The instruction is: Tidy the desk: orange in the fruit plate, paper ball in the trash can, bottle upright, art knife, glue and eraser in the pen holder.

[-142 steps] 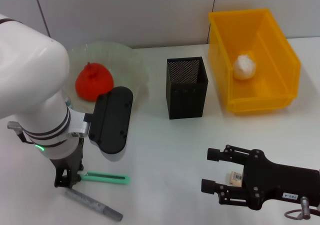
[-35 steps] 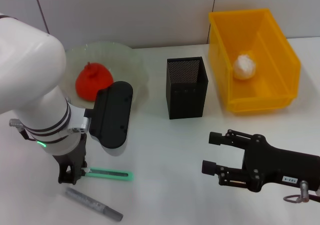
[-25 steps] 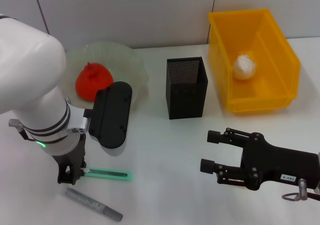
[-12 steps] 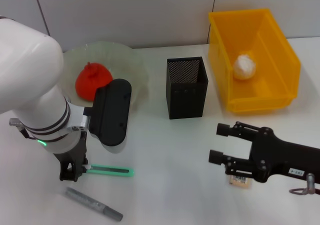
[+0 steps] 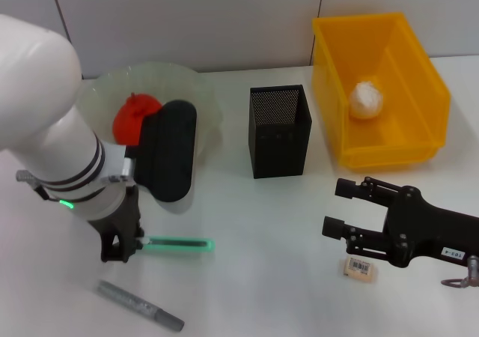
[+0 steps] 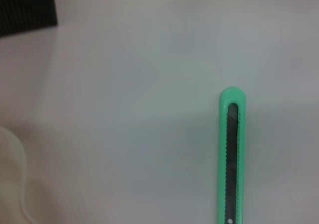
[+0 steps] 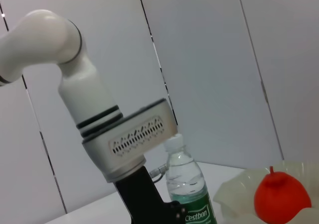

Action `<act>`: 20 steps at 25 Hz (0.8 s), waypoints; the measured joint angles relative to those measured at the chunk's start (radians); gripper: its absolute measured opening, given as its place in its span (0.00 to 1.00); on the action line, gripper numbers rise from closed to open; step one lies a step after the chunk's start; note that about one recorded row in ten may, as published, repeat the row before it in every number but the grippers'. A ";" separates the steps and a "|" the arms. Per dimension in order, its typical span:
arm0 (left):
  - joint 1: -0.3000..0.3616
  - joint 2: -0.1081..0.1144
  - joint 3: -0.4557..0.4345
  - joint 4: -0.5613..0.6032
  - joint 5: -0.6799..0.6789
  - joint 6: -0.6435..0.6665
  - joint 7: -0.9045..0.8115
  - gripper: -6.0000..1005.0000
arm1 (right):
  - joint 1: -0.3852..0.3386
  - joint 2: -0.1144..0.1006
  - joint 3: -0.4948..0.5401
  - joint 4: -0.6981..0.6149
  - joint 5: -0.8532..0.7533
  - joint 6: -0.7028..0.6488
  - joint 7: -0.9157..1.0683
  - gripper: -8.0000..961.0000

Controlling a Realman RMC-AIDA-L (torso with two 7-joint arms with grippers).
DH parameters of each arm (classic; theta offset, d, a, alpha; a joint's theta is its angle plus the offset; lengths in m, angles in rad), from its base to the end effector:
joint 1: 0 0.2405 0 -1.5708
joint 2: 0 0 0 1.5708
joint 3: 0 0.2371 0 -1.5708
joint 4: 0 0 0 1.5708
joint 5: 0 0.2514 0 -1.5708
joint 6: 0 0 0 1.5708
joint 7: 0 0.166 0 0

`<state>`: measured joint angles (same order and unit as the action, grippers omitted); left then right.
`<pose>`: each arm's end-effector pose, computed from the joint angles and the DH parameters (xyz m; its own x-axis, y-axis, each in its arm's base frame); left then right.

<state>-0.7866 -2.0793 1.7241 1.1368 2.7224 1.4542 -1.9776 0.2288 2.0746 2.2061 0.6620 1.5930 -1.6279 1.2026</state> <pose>-0.1481 0.3890 -0.0791 0.7206 -0.1560 -0.6756 -0.2364 -0.9712 -0.0279 0.2927 0.2944 -0.0030 0.6598 -0.2464 -0.7099 -0.4969 -0.8518 -0.1661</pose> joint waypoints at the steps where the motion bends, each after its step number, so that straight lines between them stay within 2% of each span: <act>1: 0.000 0.000 -0.001 0.027 -0.001 0.008 -0.004 0.12 | 0.000 0.000 0.000 0.000 0.000 0.001 0.000 0.79; 3: 0.001 0.000 -0.001 0.040 -0.001 0.015 -0.007 0.12 | 0.000 -0.001 0.000 0.001 0.000 0.002 0.000 0.79; 9: 0.013 0.000 0.009 0.177 0.000 0.066 -0.023 0.12 | -0.003 -0.001 0.000 0.001 -0.001 0.002 0.000 0.79; 13: 0.013 0.000 0.011 0.215 0.000 0.076 -0.029 0.12 | -0.003 -0.001 0.000 0.001 -0.001 0.002 0.000 0.79; 20: 0.013 -0.001 0.019 0.354 0.003 0.081 -0.046 0.12 | -0.003 -0.002 0.000 -0.004 -0.001 0.002 0.000 0.79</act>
<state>-0.7739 -2.0801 1.7427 1.4909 2.7254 1.5352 -2.0236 0.2263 2.0724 2.2059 0.6580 1.5921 -1.6259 1.2030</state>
